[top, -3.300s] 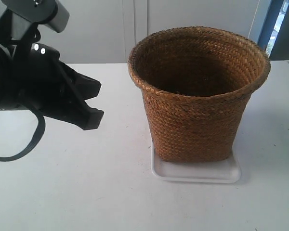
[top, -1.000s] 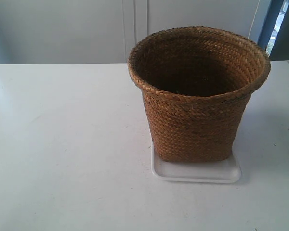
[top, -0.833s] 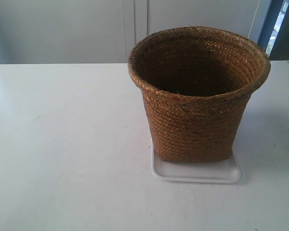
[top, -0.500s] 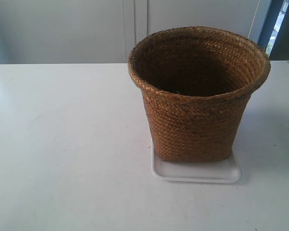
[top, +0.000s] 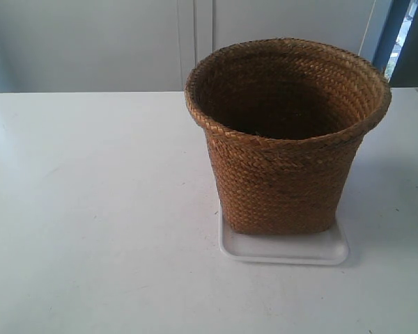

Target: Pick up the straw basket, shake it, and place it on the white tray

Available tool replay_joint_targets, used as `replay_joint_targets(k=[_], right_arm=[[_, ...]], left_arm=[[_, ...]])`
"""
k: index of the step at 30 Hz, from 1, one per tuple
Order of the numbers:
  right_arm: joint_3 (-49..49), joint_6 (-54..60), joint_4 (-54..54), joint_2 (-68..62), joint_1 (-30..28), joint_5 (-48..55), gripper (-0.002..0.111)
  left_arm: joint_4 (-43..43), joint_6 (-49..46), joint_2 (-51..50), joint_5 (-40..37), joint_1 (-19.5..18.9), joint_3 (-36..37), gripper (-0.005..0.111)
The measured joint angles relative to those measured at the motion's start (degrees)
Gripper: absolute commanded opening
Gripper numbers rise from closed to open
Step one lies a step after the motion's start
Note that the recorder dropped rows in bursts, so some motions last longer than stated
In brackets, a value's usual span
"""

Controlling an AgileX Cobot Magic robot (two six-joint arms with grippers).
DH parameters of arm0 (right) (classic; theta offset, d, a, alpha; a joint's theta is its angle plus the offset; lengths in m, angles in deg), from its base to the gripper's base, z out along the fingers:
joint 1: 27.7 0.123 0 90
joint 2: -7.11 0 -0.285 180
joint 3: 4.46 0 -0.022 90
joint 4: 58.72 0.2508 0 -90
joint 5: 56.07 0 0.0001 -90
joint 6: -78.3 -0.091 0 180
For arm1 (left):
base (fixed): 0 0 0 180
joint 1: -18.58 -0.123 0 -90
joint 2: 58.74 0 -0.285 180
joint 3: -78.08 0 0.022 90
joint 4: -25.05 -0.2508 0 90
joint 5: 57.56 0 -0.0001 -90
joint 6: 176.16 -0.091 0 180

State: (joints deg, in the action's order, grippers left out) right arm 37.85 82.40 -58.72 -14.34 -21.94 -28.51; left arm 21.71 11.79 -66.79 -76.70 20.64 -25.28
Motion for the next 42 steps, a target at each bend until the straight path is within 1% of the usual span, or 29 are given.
replay_joint_targets(k=[2, 7, 9, 11, 17, 21, 24, 42], right_arm=[[4.44, 0.00, 0.00, 2.73, 0.00, -3.36, 0.000], [16.35, 0.00, 0.31, 8.81, 0.00, -6.83, 0.000], [22.80, 0.00, 0.31, 12.76, 0.00, -11.79, 0.000], [25.67, -0.15, 0.31, 13.22, 0.00, -14.48, 0.000], [29.93, -1.13, 0.31, 13.31, 0.00, -13.94, 0.000], [34.55, -1.47, 0.31, 13.31, 0.00, -10.76, 0.000], [34.56, -1.47, 0.31, 13.31, 0.00, -8.14, 0.000], [34.63, -1.47, 0.31, 13.31, 0.00, -7.90, 0.000]], left_arm=[[0.00, 0.00, 0.00, 0.00, 0.00, 0.00, 0.000], [0.00, 0.00, 0.00, 0.00, 0.00, 0.00, 0.000], [0.00, 0.00, 0.00, 0.00, 0.00, 0.00, 0.000], [0.00, 0.00, 0.00, 0.00, 0.00, 0.00, 0.000], [0.00, 0.00, 0.00, 0.00, 0.00, 0.00, 0.000], [0.00, 0.00, 0.00, 0.00, 0.00, 0.00, 0.000], [0.00, -0.11, 0.00, 0.00, 0.00, 0.00, 0.000], [0.00, -0.11, 0.00, 0.00, 0.00, 0.00, 0.000]])
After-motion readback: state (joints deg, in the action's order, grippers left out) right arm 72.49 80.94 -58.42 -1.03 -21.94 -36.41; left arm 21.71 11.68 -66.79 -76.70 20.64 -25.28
